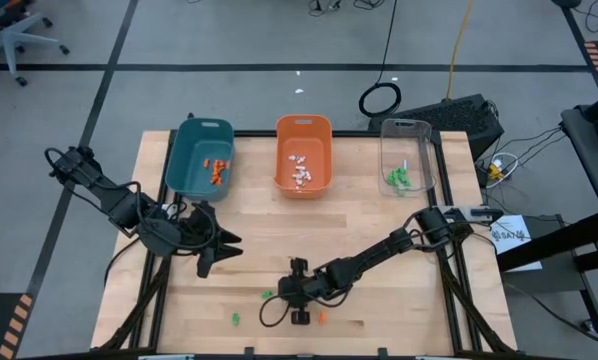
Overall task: Sort Halloween decoration
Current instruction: Put the green skeleton toy into the transparent bin
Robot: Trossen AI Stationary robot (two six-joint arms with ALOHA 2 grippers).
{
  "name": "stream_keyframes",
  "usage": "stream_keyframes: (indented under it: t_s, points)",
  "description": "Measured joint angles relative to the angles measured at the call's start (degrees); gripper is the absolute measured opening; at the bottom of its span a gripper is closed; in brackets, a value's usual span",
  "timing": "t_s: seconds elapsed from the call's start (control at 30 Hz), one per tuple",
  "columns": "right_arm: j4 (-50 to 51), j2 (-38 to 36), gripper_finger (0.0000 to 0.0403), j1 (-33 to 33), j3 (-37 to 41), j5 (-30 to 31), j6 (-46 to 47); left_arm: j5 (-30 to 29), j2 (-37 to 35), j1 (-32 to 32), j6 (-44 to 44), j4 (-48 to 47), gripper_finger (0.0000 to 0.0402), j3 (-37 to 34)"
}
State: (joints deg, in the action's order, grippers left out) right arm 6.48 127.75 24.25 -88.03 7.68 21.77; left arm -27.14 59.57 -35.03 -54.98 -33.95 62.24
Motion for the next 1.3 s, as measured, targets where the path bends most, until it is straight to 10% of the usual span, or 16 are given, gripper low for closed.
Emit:
stream_keyframes:
  t_s: [0.23, 0.63, 1.3]
  points:
    - [0.0, 0.0, 0.0009, 0.0, 0.0, 0.0, 3.1, -0.3, 0.0, 0.0, -0.1, 0.0, 0.018, 0.0]
    - [0.8, -2.2, 0.0005, 0.2, 0.3, -4.6, 8.2, -0.3, 0.0, 0.0, -0.1, 0.0, 0.018, 0.0]
    - [2.5, -26.0, 0.0005, 0.8, 0.2, -1.4, 18.5, 0.8, 0.0, 0.0, 0.0, 0.5, 0.018, 0.0]
